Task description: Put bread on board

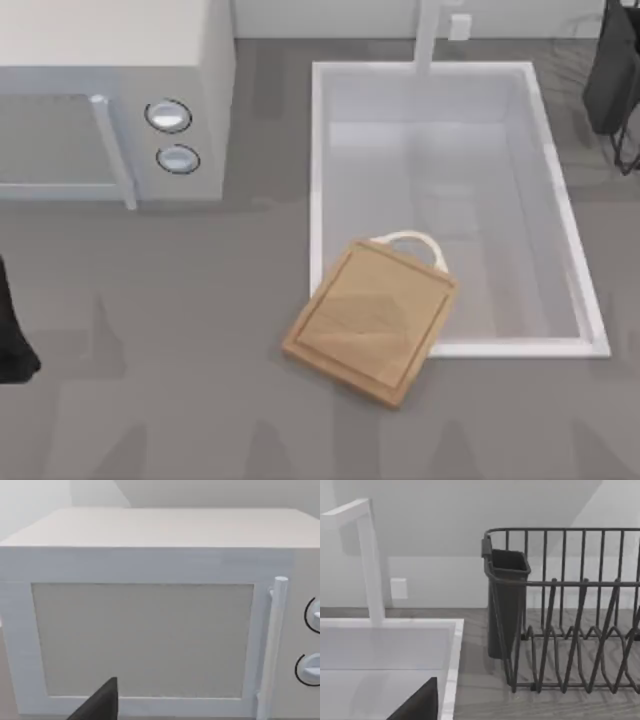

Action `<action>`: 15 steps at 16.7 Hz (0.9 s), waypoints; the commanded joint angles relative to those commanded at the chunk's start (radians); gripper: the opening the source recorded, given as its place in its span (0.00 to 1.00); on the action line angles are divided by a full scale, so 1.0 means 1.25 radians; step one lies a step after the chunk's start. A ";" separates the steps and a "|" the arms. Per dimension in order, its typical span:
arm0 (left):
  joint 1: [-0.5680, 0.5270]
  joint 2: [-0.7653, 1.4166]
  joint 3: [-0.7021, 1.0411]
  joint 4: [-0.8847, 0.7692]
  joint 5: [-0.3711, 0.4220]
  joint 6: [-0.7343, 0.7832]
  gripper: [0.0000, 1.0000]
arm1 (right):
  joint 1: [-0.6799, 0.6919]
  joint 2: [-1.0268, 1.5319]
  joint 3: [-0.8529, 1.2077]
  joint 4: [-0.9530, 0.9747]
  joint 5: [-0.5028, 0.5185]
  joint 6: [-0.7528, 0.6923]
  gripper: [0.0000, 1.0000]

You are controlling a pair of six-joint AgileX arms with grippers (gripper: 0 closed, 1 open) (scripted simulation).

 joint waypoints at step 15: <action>0.000 0.000 0.000 0.000 0.000 0.000 1.00 | -0.108 0.713 0.476 -0.403 0.001 -0.550 1.00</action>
